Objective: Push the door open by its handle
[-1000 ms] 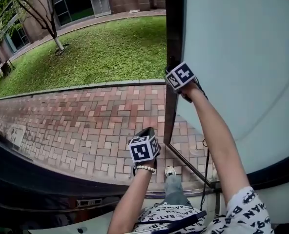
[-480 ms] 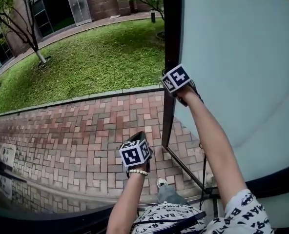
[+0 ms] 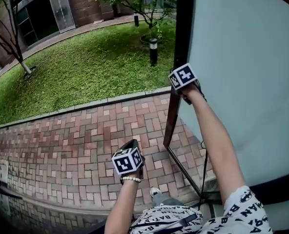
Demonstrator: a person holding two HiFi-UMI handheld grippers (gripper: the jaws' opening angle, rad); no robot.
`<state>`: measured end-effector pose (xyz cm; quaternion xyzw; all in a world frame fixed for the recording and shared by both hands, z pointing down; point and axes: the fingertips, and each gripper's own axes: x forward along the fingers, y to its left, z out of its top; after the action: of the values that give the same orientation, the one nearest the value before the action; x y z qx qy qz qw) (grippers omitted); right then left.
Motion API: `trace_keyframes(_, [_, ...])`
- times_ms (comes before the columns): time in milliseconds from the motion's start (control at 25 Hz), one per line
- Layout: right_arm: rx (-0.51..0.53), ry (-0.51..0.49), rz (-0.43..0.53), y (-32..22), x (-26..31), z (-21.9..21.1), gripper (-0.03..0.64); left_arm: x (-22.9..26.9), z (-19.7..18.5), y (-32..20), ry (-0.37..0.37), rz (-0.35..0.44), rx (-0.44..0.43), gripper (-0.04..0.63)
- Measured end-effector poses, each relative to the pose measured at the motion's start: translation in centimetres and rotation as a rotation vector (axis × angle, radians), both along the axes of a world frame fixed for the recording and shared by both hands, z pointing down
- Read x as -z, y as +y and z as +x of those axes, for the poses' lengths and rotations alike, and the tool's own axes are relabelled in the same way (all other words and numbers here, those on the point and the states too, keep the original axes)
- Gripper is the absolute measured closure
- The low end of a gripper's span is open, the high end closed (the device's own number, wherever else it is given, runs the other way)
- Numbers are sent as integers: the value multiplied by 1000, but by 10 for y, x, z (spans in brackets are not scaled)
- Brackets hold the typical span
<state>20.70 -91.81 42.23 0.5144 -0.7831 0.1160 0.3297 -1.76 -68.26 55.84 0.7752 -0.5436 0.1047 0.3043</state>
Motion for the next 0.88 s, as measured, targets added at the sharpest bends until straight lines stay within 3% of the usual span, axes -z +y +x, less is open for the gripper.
trace_keyframes(520, [-221,7,3,-48,1,157,598,-14,33,-56,7,-27,-44,609])
trace_keyframes(880, [-311,-9,1,-63,0,224,598,-21,54,-88,17,-40,-81,609])
